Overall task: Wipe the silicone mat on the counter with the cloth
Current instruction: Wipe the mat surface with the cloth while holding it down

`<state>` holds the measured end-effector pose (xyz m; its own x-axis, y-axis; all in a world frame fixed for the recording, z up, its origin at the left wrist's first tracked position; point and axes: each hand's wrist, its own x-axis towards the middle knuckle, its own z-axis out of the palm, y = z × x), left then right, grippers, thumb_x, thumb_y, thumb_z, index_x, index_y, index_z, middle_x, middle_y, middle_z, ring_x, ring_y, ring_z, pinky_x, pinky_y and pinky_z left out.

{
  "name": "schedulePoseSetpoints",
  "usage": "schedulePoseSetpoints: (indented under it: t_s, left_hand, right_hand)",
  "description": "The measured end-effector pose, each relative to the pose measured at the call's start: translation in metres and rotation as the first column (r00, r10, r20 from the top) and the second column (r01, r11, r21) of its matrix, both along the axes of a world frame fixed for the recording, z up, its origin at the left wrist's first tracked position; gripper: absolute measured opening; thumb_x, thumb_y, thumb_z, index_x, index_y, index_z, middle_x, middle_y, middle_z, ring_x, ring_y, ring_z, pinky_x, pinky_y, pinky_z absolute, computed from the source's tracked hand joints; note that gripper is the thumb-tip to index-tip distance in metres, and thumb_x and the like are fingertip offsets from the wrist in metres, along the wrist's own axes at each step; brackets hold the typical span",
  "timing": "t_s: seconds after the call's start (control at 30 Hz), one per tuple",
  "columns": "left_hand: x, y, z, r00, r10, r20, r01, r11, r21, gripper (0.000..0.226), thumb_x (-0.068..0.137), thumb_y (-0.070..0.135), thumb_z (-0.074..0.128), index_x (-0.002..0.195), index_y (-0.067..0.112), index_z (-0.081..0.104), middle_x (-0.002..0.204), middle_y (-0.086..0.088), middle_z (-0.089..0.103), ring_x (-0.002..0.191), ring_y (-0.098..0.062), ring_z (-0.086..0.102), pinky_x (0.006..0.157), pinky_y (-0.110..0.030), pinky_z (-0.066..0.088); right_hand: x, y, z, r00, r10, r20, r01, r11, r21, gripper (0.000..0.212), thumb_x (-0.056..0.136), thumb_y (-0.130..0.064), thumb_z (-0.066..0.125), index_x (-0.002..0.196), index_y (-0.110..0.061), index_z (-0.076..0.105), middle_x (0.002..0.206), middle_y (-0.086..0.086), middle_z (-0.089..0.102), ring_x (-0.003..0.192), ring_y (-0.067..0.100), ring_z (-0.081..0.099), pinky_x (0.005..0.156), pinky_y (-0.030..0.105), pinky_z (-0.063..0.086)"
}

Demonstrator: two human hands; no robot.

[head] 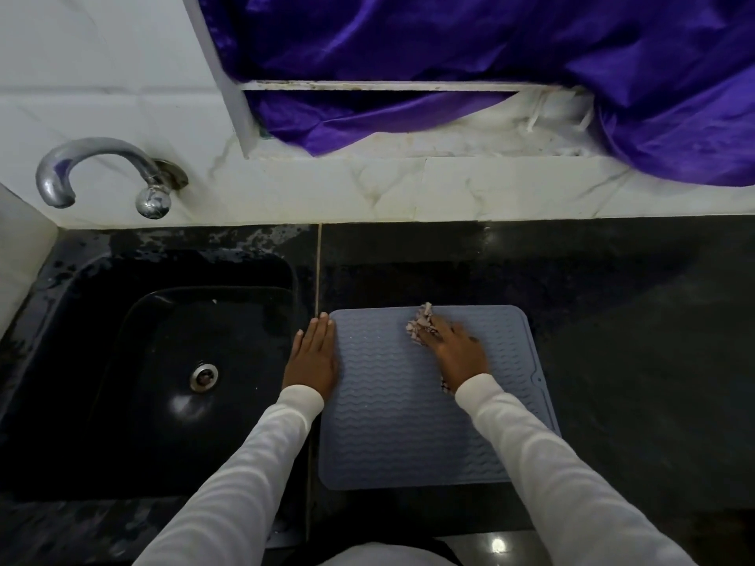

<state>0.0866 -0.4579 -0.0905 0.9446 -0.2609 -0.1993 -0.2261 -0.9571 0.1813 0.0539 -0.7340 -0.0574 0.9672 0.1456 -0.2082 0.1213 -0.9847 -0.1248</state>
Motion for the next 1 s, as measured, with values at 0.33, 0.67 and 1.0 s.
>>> schedulePoseSetpoints:
  t_s: [0.33, 0.67, 1.0]
  left_hand:
    - [0.000, -0.006, -0.003, 0.999, 0.040, 0.014, -0.041, 0.999, 0.032, 0.060, 0.101, 0.023, 0.024, 0.153, 0.014, -0.004, 0.162, -0.003, -0.007, 0.149, -0.018, -0.006, 0.119, -0.036, -0.006]
    - [0.003, -0.003, 0.002, 0.999, 0.044, -0.004, -0.044, 0.999, -0.001, 0.063, 0.099, 0.019, 0.034, 0.154, 0.016, 0.004, 0.162, 0.000, -0.001, 0.149, -0.018, 0.000, 0.120, -0.038, -0.002]
    - [0.004, -0.005, 0.000, 0.997, 0.074, -0.021, -0.075, 0.997, -0.028, 0.061, 0.099, 0.017, 0.031, 0.154, 0.017, 0.005, 0.162, 0.000, -0.002, 0.149, -0.017, -0.001, 0.119, -0.035, -0.004]
  right_hand:
    - [-0.018, -0.123, 0.001, 0.964, -0.263, -0.049, 0.263, 0.965, 0.008, 0.052, 0.096, -0.037, 0.042, 0.143, -0.050, 0.026, 0.151, -0.002, 0.029, 0.121, 0.037, 0.045, 0.092, 0.049, 0.047]
    - [-0.026, -0.150, 0.009, 0.950, -0.313, -0.005, 0.312, 0.946, -0.092, 0.053, 0.094, -0.022, 0.052, 0.142, -0.037, 0.035, 0.144, -0.004, 0.031, 0.114, 0.030, 0.044, 0.081, 0.046, 0.050]
    - [-0.005, -0.077, 0.030, 0.903, -0.412, 0.118, 0.328, 0.841, 0.430, 0.034, 0.095, -0.034, 0.045, 0.125, -0.040, 0.058, 0.134, -0.004, 0.052, 0.117, 0.025, 0.053, 0.095, 0.043, 0.047]
